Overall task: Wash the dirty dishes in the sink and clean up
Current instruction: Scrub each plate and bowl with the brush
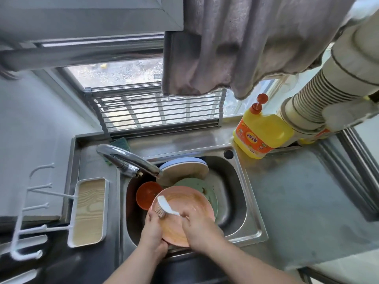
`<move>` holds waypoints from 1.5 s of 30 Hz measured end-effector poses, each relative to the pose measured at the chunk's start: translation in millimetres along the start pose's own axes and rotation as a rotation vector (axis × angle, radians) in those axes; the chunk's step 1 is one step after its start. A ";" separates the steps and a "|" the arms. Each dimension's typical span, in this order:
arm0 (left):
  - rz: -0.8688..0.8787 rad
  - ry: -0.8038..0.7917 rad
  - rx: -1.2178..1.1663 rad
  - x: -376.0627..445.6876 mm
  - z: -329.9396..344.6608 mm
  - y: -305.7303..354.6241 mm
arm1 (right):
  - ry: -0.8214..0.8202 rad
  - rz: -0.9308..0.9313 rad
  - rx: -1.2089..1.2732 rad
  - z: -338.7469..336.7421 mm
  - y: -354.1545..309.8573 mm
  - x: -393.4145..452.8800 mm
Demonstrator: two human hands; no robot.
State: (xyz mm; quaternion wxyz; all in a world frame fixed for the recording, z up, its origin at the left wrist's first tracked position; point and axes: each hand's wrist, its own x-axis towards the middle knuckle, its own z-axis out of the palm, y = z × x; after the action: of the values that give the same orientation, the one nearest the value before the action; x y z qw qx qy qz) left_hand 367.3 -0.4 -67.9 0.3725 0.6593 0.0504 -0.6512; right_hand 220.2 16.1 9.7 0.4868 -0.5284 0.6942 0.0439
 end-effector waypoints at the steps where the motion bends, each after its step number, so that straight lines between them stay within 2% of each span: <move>1: -0.016 -0.011 -0.007 1.4 1.1 0.7 | 0.047 0.021 -0.042 -10.1 -0.2 14.9; 4: 0.007 -0.003 0.016 7.3 0.5 11.1 | 0.079 0.147 -0.174 -38.4 34.9 26.3; 7: 0.075 0.023 0.058 17.0 -3.8 25.5 | -0.011 0.178 -0.108 -36.7 67.3 -6.8; 11: 0.146 0.035 0.169 12.0 2.4 19.6 | -0.120 0.064 0.052 -14.3 31.0 -21.5; 14: 0.104 -0.023 0.146 -3.4 16.5 14.7 | 0.035 0.020 0.038 -20.7 -2.3 6.5; 16: 0.052 -0.031 0.110 -10.9 23.6 17.4 | 0.128 0.078 -0.036 -37.8 9.3 22.3; 19: 0.086 -0.022 0.100 -4.9 18.9 30.5 | 0.093 0.182 -0.070 -47.4 55.9 12.5; 21: 0.099 0.021 0.104 0.7 12.1 37.8 | 0.026 0.178 -0.028 -35.1 74.8 -8.9; 25: 0.127 0.074 0.090 -0.2 9.4 30.6 | -0.080 0.017 0.087 -5.0 38.1 -29.0; 28: 0.085 0.057 0.042 -6.7 16.3 17.4 | 0.024 -0.049 0.058 -4.3 1.7 -9.5; 31: 0.018 0.109 -0.033 -7.2 16.3 16.0 | 0.133 0.060 0.007 -23.0 24.4 1.6; 34: -0.015 0.149 -0.030 -0.9 6.8 23.9 | 0.095 0.107 0.029 -10.4 46.7 -27.4; 37: -0.013 0.127 -0.015 -0.8 4.5 19.6 | -0.002 0.042 0.077 14.7 21.0 -46.4; 39: -0.019 0.093 -0.017 -5.8 7.2 14.7 | 0.038 0.005 0.040 9.9 14.7 -28.0; 42: 0.011 0.068 -0.023 -7.0 6.9 18.9 | 0.125 0.074 -0.004 -22.3 42.3 -7.7; 45: 0.010 0.051 -0.006 -2.5 2.5 28.3 | 0.104 0.062 0.000 -14.8 51.2 -34.0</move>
State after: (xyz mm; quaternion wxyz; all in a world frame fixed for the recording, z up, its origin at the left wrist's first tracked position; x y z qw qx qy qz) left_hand 380.4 -21.0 -53.3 0.3765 0.6748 0.0587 -0.6320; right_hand 170.0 53.5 18.8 0.4484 -0.5081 0.7347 0.0312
